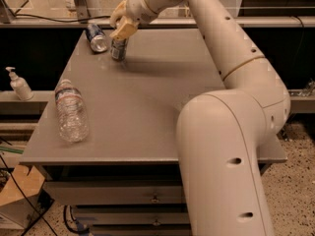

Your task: Move redbull can near pepsi can

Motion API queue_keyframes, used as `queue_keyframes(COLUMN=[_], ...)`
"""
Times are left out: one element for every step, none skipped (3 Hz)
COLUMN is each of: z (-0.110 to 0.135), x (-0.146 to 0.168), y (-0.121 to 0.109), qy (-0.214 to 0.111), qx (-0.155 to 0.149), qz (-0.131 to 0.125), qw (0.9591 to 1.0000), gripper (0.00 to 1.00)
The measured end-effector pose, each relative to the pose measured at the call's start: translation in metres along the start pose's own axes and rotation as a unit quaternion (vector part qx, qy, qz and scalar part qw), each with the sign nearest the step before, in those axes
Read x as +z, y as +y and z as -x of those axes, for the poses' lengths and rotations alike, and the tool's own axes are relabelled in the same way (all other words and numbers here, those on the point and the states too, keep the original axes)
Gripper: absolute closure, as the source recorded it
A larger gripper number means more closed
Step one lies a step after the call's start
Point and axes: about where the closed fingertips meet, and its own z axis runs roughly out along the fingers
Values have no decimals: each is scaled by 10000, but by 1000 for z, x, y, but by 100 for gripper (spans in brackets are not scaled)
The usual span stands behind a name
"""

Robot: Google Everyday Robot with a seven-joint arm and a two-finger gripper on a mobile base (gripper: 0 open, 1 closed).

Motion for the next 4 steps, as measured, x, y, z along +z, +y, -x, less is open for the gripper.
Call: queue_keyframes(z=[-1,0,1,8], x=[6,7,8,2], y=[-1,-2,-3,-7], qy=[18,37,43,-72], qx=[-22,-50,-66,-24], qz=[55,82,110,62], qw=[10000,9999,9999,10000], gripper=[52,29,5,0])
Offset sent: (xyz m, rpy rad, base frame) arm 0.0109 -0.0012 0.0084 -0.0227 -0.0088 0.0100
